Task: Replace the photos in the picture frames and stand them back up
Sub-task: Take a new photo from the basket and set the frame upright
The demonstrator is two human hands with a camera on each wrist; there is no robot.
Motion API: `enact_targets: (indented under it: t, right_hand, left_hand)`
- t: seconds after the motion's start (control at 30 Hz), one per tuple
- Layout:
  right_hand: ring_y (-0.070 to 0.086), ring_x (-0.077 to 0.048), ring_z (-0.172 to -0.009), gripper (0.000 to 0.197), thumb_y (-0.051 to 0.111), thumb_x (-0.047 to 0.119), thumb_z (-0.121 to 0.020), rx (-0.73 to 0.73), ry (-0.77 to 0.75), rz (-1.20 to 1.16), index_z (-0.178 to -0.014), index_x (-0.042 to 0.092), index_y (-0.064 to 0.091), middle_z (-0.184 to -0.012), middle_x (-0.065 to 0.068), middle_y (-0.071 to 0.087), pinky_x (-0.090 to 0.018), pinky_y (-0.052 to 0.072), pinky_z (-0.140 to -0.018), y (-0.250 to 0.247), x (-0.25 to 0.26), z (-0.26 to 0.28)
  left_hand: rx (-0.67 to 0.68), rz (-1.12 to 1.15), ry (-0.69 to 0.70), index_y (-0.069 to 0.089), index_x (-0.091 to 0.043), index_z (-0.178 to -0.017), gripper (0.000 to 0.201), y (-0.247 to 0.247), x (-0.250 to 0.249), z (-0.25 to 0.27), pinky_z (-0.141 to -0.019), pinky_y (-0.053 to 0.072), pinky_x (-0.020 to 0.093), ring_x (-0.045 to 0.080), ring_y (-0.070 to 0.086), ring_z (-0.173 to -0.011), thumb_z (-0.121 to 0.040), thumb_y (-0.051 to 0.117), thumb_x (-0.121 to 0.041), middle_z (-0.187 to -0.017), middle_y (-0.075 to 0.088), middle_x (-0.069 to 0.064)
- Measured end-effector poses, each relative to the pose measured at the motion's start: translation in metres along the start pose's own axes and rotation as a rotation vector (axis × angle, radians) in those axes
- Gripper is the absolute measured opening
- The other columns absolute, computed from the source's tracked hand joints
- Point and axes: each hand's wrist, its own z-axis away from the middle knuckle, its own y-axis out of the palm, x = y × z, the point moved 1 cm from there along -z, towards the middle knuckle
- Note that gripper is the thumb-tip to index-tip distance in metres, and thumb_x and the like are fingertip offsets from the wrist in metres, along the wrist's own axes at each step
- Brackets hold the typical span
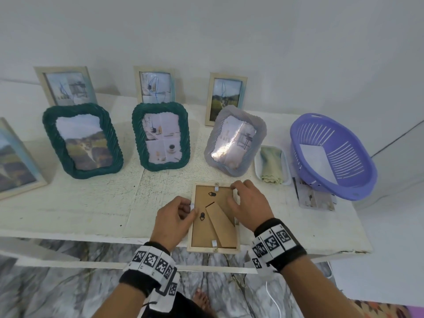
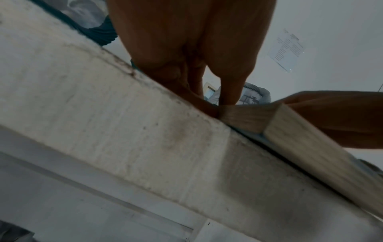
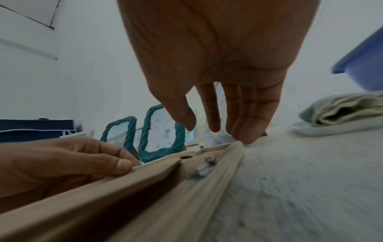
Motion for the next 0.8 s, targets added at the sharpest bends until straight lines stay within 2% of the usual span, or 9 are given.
enact_targets:
  t: [0.13,0.3,0.47,0.67,0.8]
  right_hand:
    - [0.051,-0.025,-0.101,0.038,0.047,0.044,-0.094,0.069,0.004,0.165,-0.112,0.013,0.057,-0.116,-0.008,0.051,-0.037,0.050,-0.080,0.009,0.013,-0.024]
    - [0.049,-0.028,-0.104,0.040,0.051,0.047,-0.091,0.093,0.027,0.245,-0.107,0.011,0.058,-0.117,-0.011,0.049,-0.037,0.049,-0.082,0.016,0.017,-0.042]
    - [0.054,-0.029,-0.099,0.033,0.051,0.037,-0.093,0.122,-0.027,0.285,-0.108,0.009,0.059,-0.112,-0.012,0.052,-0.037,0.050,-0.080,0.016,0.015,-0.049]
    - [0.059,-0.026,-0.091,0.026,0.050,0.030,-0.097,0.218,-0.092,0.305,-0.100,0.007,0.063,-0.102,-0.010,0.058,-0.034,0.049,-0.078,0.005,0.009,-0.062]
    - [0.060,-0.025,-0.089,0.025,0.050,0.028,-0.097,0.227,-0.089,0.307,-0.096,0.006,0.064,-0.098,-0.009,0.059,-0.031,0.045,-0.072,0.002,0.009,-0.063]
  left_hand:
    - [0.009,0.058,0.003,0.065,-0.022,-0.097,0.018,-0.001,0.001,0.002,-0.068,0.050,0.013,0.000,0.060,-0.073,-0.083,0.076,-0.026,-0.081,0.065,-0.007]
    - [0.015,0.054,0.002,0.065,-0.022,-0.097,0.017,-0.002,0.003,0.001,-0.068,0.050,0.013,0.000,0.060,-0.074,-0.083,0.076,-0.026,-0.080,0.066,-0.008]
    - [0.013,0.058,0.026,0.066,-0.022,-0.094,0.016,-0.003,0.005,0.000,-0.067,0.050,0.013,0.001,0.061,-0.073,-0.083,0.076,-0.025,-0.078,0.066,-0.008]
    - [0.026,0.075,0.041,0.066,-0.022,-0.093,0.014,-0.003,0.006,0.000,-0.067,0.051,0.014,0.002,0.062,-0.075,-0.083,0.076,-0.023,-0.079,0.067,-0.006]
    - [0.031,0.077,0.023,0.066,-0.025,-0.092,0.015,-0.002,0.008,-0.001,-0.068,0.055,0.021,0.002,0.062,-0.074,-0.082,0.077,-0.025,-0.080,0.068,-0.006]
